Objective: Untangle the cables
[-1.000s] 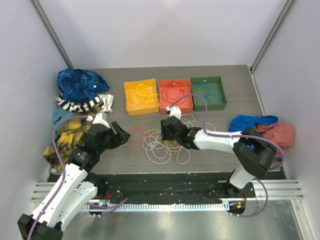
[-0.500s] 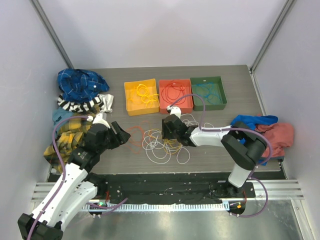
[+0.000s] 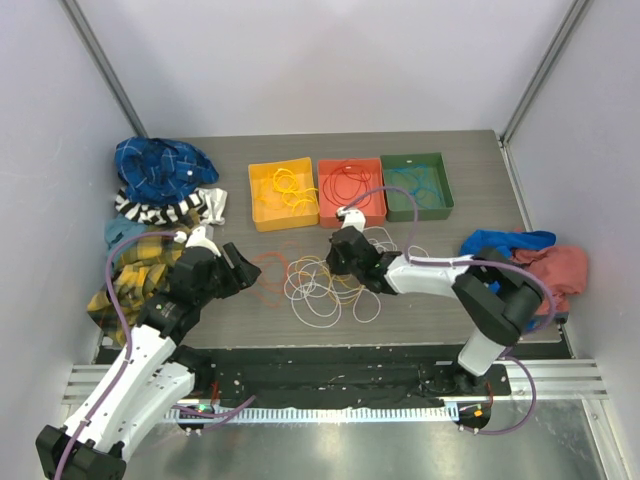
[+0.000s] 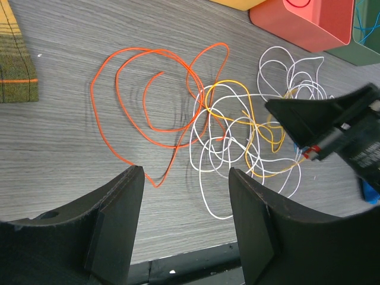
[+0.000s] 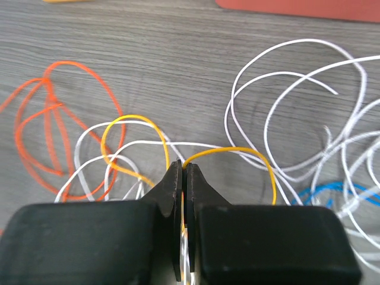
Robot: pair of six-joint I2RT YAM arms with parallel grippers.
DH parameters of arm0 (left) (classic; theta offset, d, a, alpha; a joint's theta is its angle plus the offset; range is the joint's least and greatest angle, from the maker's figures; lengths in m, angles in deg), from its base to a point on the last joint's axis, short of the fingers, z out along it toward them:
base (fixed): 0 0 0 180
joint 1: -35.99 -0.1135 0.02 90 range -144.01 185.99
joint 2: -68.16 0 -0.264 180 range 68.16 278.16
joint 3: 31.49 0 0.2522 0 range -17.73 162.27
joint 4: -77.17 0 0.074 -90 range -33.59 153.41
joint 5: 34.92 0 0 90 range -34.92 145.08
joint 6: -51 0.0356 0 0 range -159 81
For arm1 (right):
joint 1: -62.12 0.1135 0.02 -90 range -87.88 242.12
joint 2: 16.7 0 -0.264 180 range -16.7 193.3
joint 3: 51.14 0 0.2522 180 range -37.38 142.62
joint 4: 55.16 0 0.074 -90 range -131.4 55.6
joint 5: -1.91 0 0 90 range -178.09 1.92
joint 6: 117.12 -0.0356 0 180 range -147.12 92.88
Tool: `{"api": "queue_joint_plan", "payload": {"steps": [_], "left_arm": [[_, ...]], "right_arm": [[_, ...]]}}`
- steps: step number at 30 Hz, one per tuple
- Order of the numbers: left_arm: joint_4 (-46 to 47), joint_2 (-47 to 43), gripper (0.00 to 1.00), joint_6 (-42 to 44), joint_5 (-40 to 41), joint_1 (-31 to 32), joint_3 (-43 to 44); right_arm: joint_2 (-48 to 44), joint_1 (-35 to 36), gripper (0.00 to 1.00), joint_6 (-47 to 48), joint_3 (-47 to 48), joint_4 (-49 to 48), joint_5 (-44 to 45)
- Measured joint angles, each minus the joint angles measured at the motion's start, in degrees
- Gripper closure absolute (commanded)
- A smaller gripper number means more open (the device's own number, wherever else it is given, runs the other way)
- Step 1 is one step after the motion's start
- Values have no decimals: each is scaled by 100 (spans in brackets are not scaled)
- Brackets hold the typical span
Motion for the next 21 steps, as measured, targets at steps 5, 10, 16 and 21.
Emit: {"api": "queue_joint_plan", "payload": {"steps": [5,10,16,21], "left_arm": [[0,0,36,0,-2,0,0],[2,0,37,0,-4,0,0],[2,-2,36,0,-2,0,0],[-2,-59,36,-4,-2,0,0]], "right_arm": [[-997,160,99,13,-236,260,160],[-2245,577,99,114,-236,752,483],[-2728,691,99,627,1016,1729,822],[-2610,675,99,1182,2931,2063,1023]]}}
